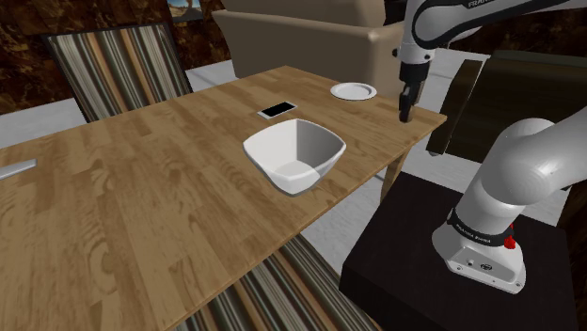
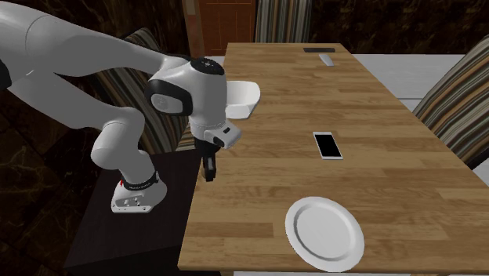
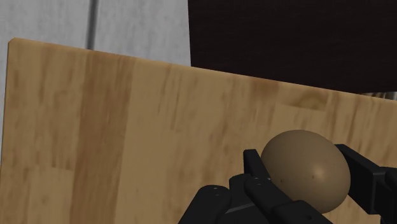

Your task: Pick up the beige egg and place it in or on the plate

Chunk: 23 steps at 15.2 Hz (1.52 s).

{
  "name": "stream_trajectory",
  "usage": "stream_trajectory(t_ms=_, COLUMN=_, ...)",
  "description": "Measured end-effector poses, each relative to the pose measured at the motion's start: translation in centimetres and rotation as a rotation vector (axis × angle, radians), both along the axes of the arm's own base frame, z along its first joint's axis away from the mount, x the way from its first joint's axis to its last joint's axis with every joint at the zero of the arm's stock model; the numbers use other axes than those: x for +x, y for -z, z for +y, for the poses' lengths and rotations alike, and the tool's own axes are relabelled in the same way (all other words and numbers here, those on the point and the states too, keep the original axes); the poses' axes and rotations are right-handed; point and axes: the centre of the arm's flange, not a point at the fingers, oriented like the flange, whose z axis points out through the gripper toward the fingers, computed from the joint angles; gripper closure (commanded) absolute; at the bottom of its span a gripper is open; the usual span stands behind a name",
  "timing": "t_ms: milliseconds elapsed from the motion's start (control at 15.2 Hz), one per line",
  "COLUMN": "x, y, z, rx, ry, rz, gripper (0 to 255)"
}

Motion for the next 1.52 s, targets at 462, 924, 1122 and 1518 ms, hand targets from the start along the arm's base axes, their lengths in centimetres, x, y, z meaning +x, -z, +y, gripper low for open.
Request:
stream_trajectory(t_ms=462, x=0.0, y=-3.8, z=-0.1, rx=0.0, ry=0.0, rz=0.0, gripper=255)
stream_trajectory(t_ms=924, x=4.2, y=-5.1, z=-3.1, rx=0.002, ry=0.0, rz=0.0, gripper=255)
stream_trajectory(t_ms=1122, x=7.2, y=-5.3, z=-5.6, rx=0.002, ry=0.0, rz=0.0, gripper=255)
stream_trajectory(t_ms=1518, x=13.7, y=-5.2, z=-10.6, rx=0.001, ry=0.001, rz=0.0, gripper=255)
